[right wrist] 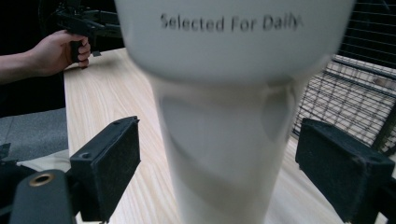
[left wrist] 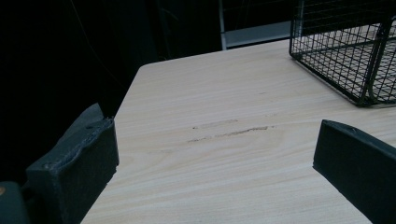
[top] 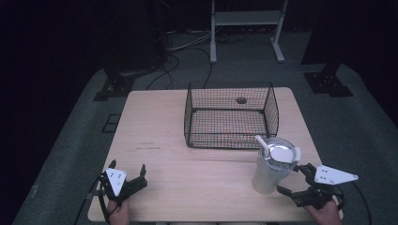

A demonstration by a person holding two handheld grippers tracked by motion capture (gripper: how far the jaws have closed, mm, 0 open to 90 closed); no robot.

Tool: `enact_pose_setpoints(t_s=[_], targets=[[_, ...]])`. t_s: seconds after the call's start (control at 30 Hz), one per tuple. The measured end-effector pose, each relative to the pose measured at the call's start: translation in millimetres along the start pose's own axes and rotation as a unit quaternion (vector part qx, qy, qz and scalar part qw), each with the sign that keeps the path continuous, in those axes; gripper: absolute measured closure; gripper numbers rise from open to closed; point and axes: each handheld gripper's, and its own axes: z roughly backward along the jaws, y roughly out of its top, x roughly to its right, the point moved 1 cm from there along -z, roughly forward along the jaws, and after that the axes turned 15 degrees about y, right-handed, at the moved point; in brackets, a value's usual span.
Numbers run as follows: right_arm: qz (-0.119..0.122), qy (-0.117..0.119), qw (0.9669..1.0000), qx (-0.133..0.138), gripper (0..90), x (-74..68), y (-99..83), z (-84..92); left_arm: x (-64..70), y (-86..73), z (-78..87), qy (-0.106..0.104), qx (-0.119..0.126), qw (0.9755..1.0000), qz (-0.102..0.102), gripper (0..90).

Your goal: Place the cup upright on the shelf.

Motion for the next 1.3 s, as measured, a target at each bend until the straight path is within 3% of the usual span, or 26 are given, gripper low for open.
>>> enact_pose_setpoints(t_s=[0.4,1.0,1.3], targets=[[0.010,-0.009,0.9999,-0.005,8.5,7.5,13.1,-18.5,2.5,1.0,-0.2,-0.006,0.003,1.0000,-0.002,0.0],[-0.016,0.008,0.9996,0.020,4.0,16.2,16.7,-42.5,4.1,0.6,-0.7,-0.009,0.002,0.9999,-0.006,0.0],[0.004,-0.007,0.9996,0.026,6.3,14.5,13.8,-42.6,2.1,0.3,-0.2,-0.005,0.003,1.0000,-0.001,0.0]])
